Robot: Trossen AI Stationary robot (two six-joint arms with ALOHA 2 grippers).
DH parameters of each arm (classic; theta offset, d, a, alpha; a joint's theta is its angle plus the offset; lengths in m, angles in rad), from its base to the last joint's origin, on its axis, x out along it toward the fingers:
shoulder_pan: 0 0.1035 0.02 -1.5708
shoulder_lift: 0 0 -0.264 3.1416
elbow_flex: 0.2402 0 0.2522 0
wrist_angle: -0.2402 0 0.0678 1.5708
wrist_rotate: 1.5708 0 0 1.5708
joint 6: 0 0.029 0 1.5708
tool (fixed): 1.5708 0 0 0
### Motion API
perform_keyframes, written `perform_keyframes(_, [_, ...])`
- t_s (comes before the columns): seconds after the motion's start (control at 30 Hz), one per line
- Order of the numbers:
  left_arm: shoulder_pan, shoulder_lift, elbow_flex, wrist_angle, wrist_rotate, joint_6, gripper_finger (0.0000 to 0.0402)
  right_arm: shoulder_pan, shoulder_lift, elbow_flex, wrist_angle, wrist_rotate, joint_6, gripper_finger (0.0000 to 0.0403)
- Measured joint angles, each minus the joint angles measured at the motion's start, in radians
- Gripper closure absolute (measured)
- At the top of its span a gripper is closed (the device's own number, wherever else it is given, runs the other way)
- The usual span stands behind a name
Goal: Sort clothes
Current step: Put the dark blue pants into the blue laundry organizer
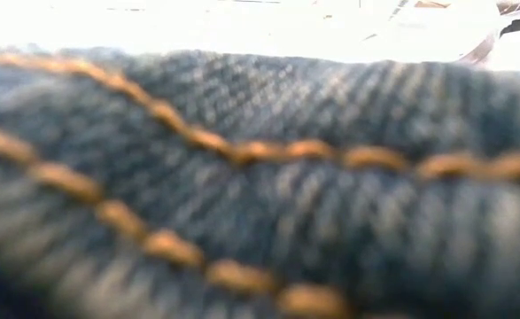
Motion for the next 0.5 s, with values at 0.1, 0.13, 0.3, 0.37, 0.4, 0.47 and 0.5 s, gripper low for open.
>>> perform_keyframes(0.1, [0.006,-0.003,-0.028,0.019,0.021,-0.002,0.0164,0.042,0.016,0.0,-0.114,-0.004,0.13,0.0196])
perform_keyframes(0.13, [0.007,-0.002,-0.037,0.023,0.023,-0.001,0.0164,0.056,0.016,0.0,-0.148,-0.01,0.173,0.0196])
perform_keyframes(0.3, [0.038,-0.001,-0.091,0.043,0.048,0.002,0.0164,0.111,0.006,0.0,-0.254,-0.014,0.334,0.0196])
perform_keyframes(0.37, [0.057,-0.001,-0.11,0.047,0.075,-0.003,0.0164,0.123,-0.007,0.0,-0.268,-0.013,0.363,0.0196])
perform_keyframes(0.4, [0.066,-0.001,-0.117,0.048,0.083,-0.003,0.0164,0.128,-0.012,0.0,-0.27,-0.013,0.371,0.0196])
perform_keyframes(0.47, [0.082,-0.001,-0.13,0.05,0.104,-0.006,0.0164,0.137,-0.019,0.0,-0.277,-0.012,0.375,0.0196])
perform_keyframes(0.5, [0.09,0.007,-0.132,0.048,0.118,-0.008,0.0164,0.14,-0.02,0.0,-0.279,-0.012,0.375,0.0196])
